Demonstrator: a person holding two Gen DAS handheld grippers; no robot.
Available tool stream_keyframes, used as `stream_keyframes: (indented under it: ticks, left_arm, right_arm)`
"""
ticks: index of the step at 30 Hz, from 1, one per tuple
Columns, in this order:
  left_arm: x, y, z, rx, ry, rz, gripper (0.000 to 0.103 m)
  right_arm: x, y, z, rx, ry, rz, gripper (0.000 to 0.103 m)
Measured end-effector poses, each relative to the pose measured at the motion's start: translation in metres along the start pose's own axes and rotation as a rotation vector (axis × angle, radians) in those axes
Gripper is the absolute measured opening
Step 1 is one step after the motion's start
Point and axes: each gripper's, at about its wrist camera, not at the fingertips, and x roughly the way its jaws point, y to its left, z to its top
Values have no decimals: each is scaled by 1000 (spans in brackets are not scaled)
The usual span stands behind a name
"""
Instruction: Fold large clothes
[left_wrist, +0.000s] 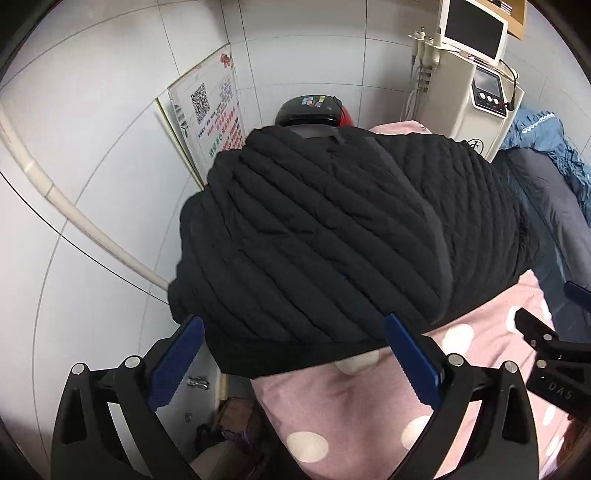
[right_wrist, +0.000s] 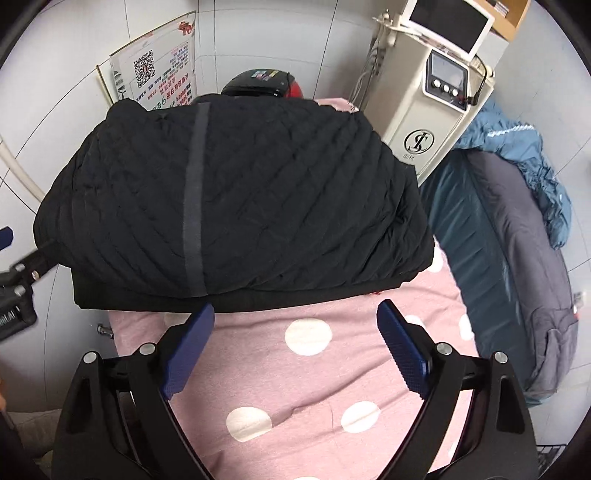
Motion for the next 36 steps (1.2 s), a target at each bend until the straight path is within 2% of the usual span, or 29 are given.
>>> stream_keyframes:
  ticks: [7, 12, 36]
  left_arm:
    - [-6, -6, -10, 34, 1, 39, 97]
    - [-5, -1, -11, 23, 11, 38, 97]
    - [1, -6, -17, 60, 30, 75, 97]
  right_arm:
    - [-1, 7, 7, 8, 4, -9, 89]
    - [4, 6, 7, 32, 23, 16, 89]
    - [12, 12, 8, 19, 56, 11, 89]
